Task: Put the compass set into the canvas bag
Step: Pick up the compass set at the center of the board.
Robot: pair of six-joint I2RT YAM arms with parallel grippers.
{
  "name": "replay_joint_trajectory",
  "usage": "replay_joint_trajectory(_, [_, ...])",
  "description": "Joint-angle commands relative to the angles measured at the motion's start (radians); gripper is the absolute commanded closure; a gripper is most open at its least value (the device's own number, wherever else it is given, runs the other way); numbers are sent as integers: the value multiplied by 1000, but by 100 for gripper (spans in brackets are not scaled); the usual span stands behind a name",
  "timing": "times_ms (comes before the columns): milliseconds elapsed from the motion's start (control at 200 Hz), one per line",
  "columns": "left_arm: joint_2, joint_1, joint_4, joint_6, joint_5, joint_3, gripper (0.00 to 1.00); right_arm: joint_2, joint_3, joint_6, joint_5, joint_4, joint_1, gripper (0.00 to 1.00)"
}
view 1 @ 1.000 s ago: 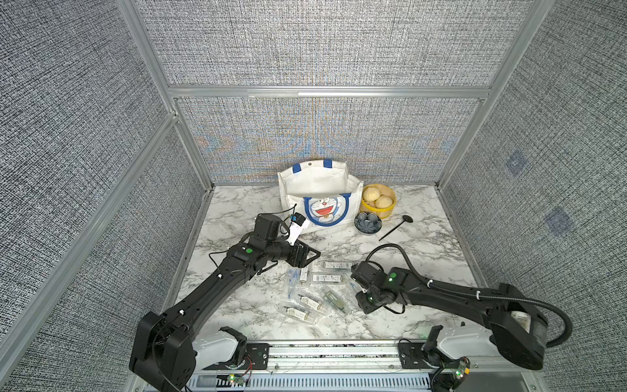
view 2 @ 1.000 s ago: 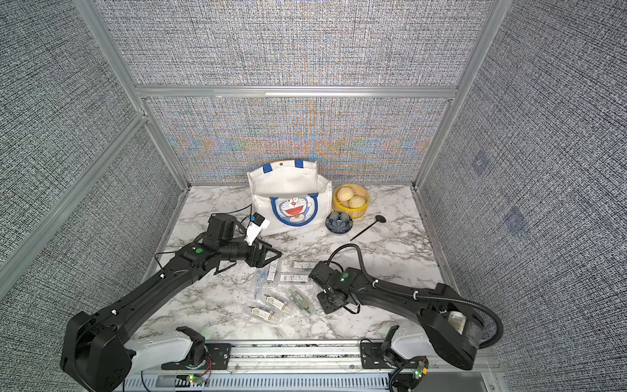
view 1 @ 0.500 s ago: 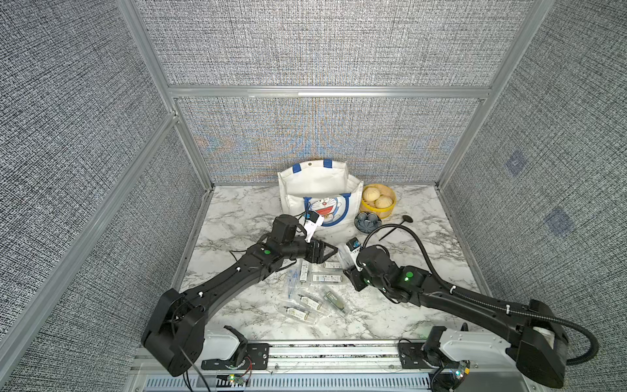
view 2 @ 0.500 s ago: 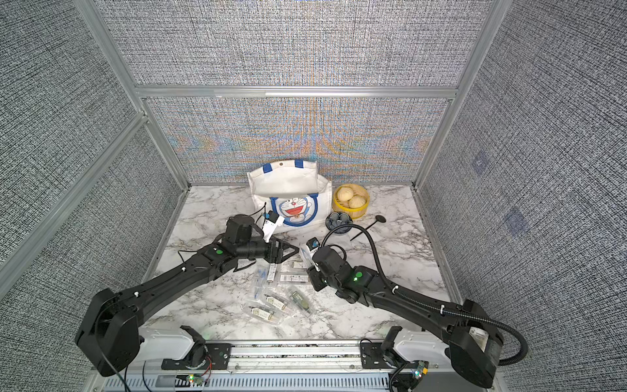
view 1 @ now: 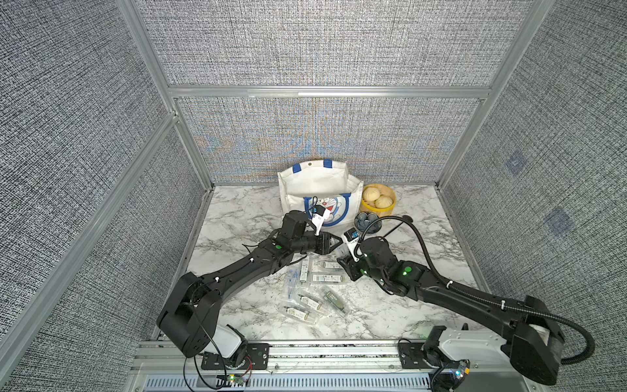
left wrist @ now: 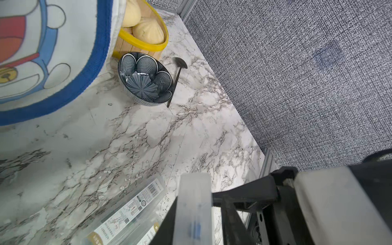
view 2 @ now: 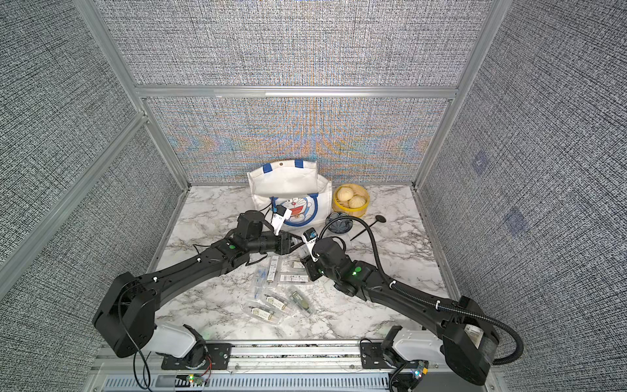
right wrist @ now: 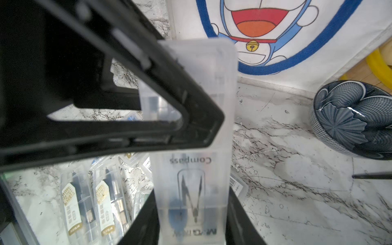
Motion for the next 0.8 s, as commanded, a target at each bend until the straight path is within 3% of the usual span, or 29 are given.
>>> replay_joint_trajectory(0, [-2,-2,18,-14,5,7,71,1,4,-1,-2,31,-3,69])
replay_joint_trajectory(220, [10,-6,30,-23,22,16,79,8,5,-4,5,36,-7,67])
replay_joint_trajectory(265, [9,-6,33,-22,20,19,80,8,4,-1,5,36,-7,59])
replay_joint_trajectory(350, [-3,-7,34,-17,-9,24,82,6,-10,-4,3,35,-11,31])
replay_joint_trajectory(465, [-24,-6,13,11,-61,63,86,-11,-50,-4,-1,36,-28,13])
replay_joint_trajectory(620, [-17,10,-215,127,-147,256,88,-80,-113,-7,-7,31,-50,9])
replay_joint_trajectory(795, [67,84,-413,256,-164,536,89,-151,-171,9,-5,15,-58,9])
